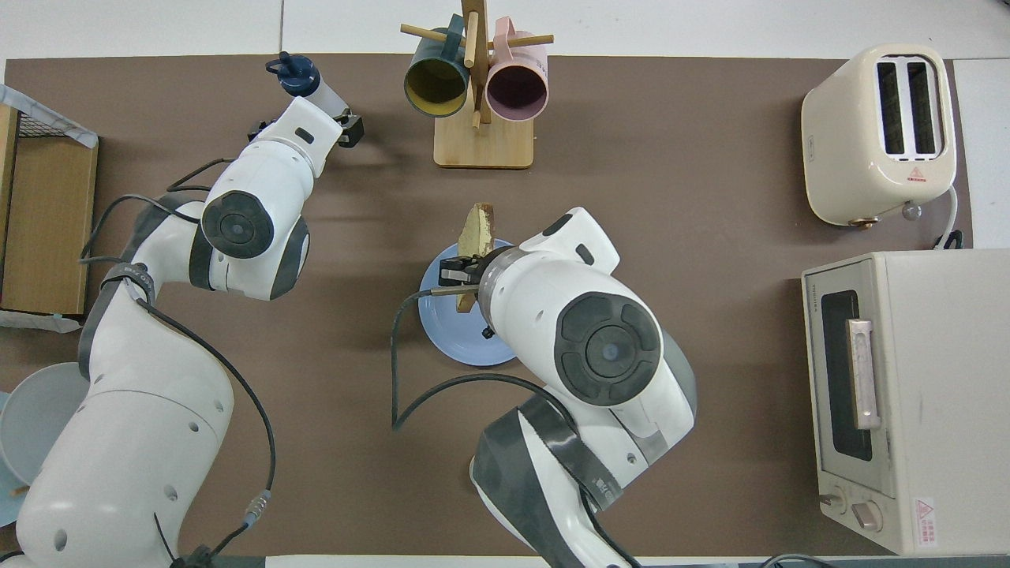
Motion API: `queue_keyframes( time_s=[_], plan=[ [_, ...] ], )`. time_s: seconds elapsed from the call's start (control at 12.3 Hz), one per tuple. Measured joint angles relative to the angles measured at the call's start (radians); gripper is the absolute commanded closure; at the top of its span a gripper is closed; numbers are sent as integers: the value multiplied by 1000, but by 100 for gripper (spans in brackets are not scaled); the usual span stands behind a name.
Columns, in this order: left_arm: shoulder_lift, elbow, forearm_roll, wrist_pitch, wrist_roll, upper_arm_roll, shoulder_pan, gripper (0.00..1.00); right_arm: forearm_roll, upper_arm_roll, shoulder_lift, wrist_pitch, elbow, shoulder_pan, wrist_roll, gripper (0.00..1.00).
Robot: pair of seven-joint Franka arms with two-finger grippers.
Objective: Put bread on plate and add seasoning
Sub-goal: 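Lower the bread onto the blue plate and open the right gripper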
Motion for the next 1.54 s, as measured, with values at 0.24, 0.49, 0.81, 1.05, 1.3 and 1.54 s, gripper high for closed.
queue_keyframes(
  time_s=[0.24,0.49,0.81,1.05,1.3,1.54],
  plan=[
    [18,34,0,-21,0,1,11,0,0,0,25,80,-61,10,3,100],
    [31,39,0,-21,0,1,14,0,1,0,47,123,-90,68,96,100],
    [37,45,0,-21,0,1,14,0,1,-8,50,106,-91,54,99,100],
    [37,47,0,-21,0,1,15,0,1,-11,50,91,-103,7,63,100],
    [38,55,1,-26,1,1,20,0,1,-11,47,123,-162,-1,60,100],
    [40,58,5,-28,2,-1,19,0,1,-11,31,210,-261,-1,83,100]
  ],
)
